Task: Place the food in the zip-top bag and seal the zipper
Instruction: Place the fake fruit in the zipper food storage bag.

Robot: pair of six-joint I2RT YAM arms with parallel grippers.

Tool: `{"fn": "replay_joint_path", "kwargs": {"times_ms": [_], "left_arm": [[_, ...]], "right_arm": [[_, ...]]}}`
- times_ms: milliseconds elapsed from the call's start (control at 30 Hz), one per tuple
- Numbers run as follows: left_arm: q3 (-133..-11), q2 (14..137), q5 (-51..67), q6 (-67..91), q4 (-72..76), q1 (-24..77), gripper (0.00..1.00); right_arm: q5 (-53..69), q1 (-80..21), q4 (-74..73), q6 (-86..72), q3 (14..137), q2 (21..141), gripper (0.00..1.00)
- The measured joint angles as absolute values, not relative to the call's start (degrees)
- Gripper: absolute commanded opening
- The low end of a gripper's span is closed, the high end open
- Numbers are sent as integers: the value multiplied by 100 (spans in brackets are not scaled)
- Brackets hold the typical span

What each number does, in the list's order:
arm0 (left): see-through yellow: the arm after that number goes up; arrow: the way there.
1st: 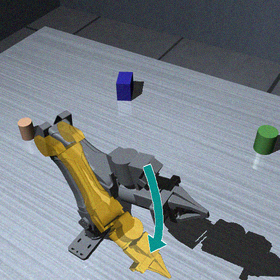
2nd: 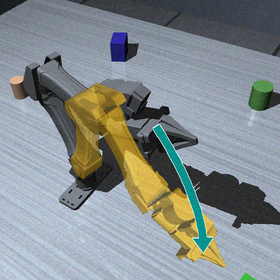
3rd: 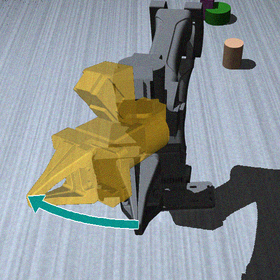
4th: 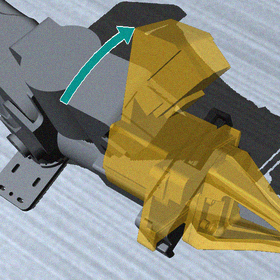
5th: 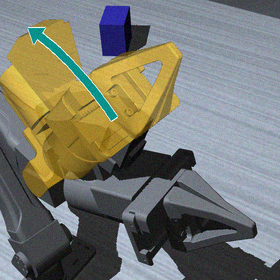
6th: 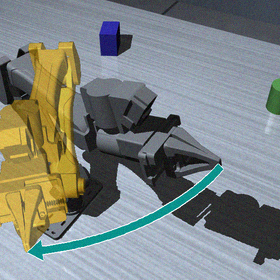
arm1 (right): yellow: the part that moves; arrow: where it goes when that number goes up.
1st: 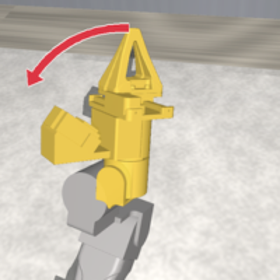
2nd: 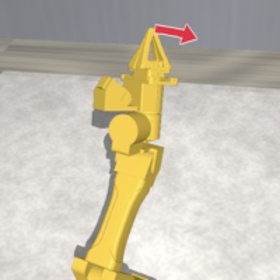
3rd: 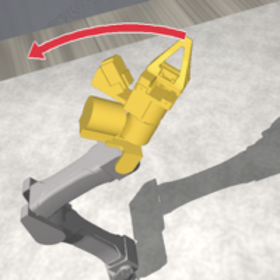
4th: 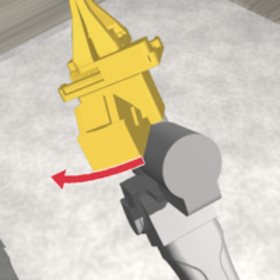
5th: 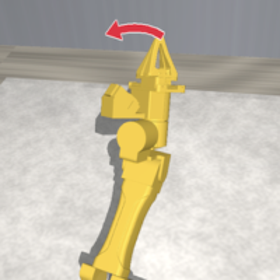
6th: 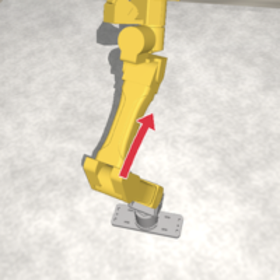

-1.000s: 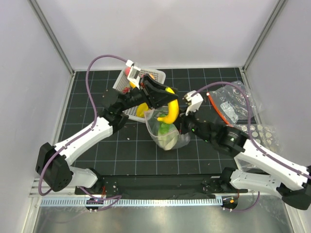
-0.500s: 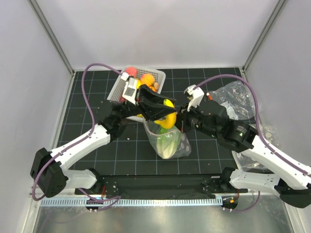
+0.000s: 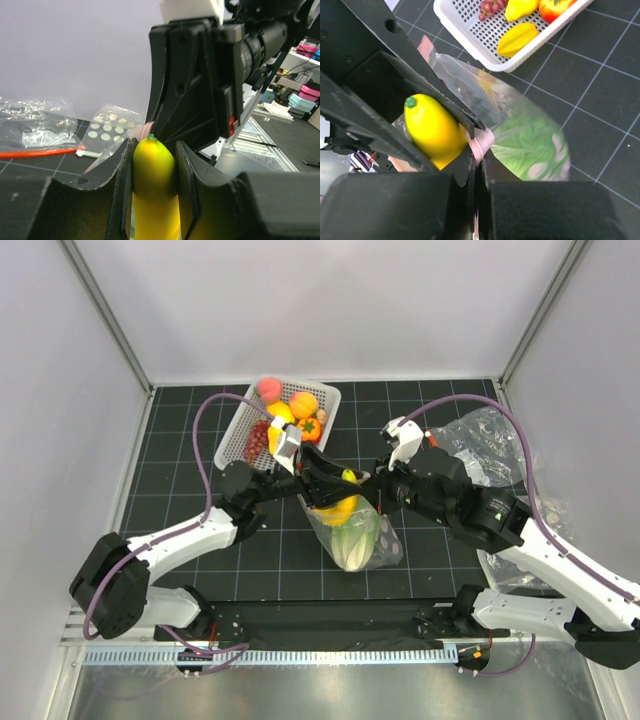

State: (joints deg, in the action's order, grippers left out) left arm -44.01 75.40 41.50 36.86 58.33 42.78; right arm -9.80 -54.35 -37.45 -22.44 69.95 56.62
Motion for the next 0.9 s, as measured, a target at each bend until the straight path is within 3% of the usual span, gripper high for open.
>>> {"fn": "replay_joint_path", "kwargs": {"times_ms": [100, 167, 233, 267, 300, 633, 900], "left_arm": [[-4139, 7618, 4112, 3647, 6069, 4274, 23], [-4060, 7717, 4117, 3597, 6119, 4274, 27], [-4045, 7806, 4121, 3590, 6233, 4274, 44], [-4045, 7819, 4132, 3586, 6250, 4274, 56], [-4045, 7830, 4141, 3583, 6248, 4274, 99], [-4139, 7454, 3669, 3398, 5065, 4274, 100], [-5030, 7013, 3055, 3072, 3369, 4274, 100]], "right_arm": [[-1015, -5437, -3863, -2274, 7015, 5662, 1], [-1037, -5446, -3924, -2307, 7081, 5662, 1], [-1116, -5459, -3999, -2309, 7135, 5662, 1], [-1131, -5459, -4016, -2311, 7150, 5664, 1], [-1149, -5459, -4016, -2314, 7164, 5666, 1], [-1678, -5470, -3680, -2265, 7074, 5660, 1], [-2318, -5470, -3352, -2145, 6641, 5588, 1]]}}
